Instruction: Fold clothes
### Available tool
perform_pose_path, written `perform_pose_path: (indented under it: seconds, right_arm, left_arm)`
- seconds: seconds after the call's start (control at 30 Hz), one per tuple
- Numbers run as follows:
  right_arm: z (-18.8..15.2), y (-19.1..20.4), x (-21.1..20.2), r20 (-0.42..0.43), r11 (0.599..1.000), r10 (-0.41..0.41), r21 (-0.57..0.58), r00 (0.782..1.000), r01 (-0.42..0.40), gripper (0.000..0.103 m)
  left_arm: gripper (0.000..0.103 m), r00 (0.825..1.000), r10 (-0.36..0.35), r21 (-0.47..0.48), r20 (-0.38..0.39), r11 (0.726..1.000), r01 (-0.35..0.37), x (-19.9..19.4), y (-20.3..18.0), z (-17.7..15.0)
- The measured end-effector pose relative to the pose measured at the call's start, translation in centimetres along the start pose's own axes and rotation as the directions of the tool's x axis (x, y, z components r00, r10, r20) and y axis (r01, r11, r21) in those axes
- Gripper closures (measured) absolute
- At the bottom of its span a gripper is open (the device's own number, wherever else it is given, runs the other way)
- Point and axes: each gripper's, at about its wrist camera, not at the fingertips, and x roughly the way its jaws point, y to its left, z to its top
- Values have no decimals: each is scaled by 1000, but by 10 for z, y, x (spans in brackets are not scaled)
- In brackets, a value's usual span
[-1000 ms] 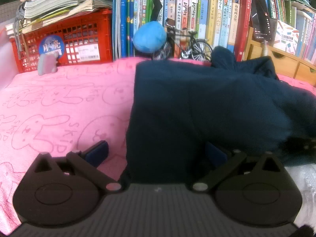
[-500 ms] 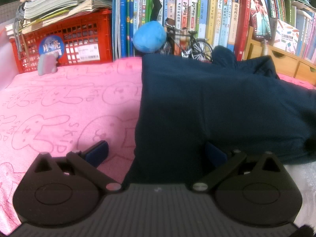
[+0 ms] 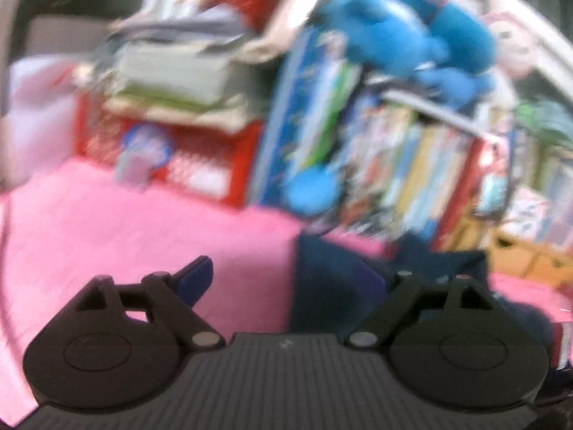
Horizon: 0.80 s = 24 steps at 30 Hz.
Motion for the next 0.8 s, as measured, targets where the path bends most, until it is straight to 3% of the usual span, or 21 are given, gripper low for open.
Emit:
perform_pose_path:
  seconds: [0.07,0.17,0.23,0.33,0.37,0.4,0.47,0.6,0.8]
  right_arm:
    - [0,0,0,-1,1000,2,2,1000,-2,0]
    - [0,-1,0,-3,1000,4,4,1000,-4,0]
    - [0,-2,1,-3,1000,6,6,1000,-6,0]
    - [0,-2,1,-4,1000,8,8,1000,-8,0]
    - [0,-2,1,-4,1000,9,8,1000,-9,0]
    - [-1,-2,1,-4,1000,10,9,1000,-10,0]
    - [0,-2,1,-5,1000,11,9,1000,-11,0]
    - [0,-2,1,-6,1000,11,9,1000,-11,0]
    - [0,-3,1,-7,1000,11,8,1000,-10,0]
  left_arm:
    - [17,998,-57,65,-5,996,58,10,-23,4]
    - [17,992,-71,124,-100,989,83,43,-53,-7]
    - [18,987,-30,153,-155,987,54,69,-59,-16]
    - [17,976,99,222,-196,974,-54,104,-51,-30]
    - [6,973,106,227,-204,972,-58,111,-44,-35]
    - [1,972,88,188,-220,981,-46,115,-35,-36]
    - [0,967,44,98,-251,995,-19,122,-17,-35]
    - [0,960,85,155,-265,987,-44,127,-26,-37]
    - [0,960,91,161,-266,986,-49,126,-27,-38]
